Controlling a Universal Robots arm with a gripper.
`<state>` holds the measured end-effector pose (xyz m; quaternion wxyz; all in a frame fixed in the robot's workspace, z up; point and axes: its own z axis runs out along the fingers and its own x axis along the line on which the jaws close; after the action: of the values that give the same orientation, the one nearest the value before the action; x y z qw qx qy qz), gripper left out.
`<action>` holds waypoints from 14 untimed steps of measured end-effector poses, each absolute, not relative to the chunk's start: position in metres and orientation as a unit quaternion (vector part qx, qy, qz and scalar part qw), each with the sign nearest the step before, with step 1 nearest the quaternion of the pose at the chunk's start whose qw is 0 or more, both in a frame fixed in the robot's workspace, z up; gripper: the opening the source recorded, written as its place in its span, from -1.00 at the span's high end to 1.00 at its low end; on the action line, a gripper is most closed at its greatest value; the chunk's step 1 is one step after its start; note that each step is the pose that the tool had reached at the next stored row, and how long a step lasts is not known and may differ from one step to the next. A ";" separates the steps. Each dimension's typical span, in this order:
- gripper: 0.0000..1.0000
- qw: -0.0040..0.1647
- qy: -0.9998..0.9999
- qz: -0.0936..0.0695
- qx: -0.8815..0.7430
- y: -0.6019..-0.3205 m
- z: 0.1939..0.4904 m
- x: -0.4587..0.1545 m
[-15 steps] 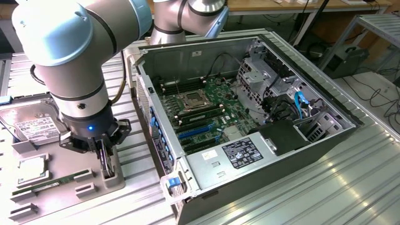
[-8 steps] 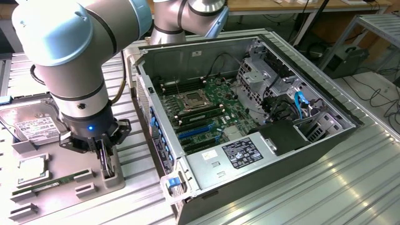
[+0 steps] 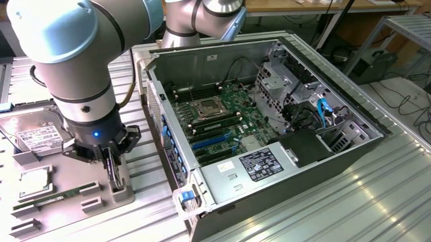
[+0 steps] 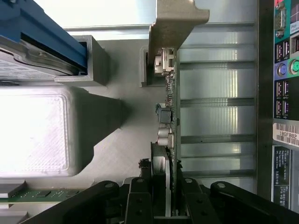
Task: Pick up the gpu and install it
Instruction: 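Pick up the gpu and move the gpu toward the slot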
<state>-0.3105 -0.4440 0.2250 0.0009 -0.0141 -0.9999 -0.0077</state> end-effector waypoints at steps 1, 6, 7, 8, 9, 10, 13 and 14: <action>0.44 0.001 -1.000 -0.008 -0.014 -0.444 0.227 -0.311; 0.44 0.001 -1.000 -0.008 -0.014 -0.444 0.236 -0.310; 0.44 0.001 -1.000 -0.008 -0.014 -0.444 0.237 -0.310; 0.44 0.001 -1.000 -0.008 -0.014 -0.444 0.239 -0.310; 0.44 0.001 -1.000 -0.008 -0.014 -0.444 0.240 -0.310; 0.44 0.001 -1.000 -0.008 -0.014 -0.444 0.242 -0.310; 0.44 0.001 -1.000 -0.008 -0.014 -0.444 0.248 -0.310; 0.44 0.001 -1.000 -0.008 -0.014 -0.444 0.250 -0.310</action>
<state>-0.3103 -0.4440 0.2497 0.0009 -0.0141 -0.9999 -0.0077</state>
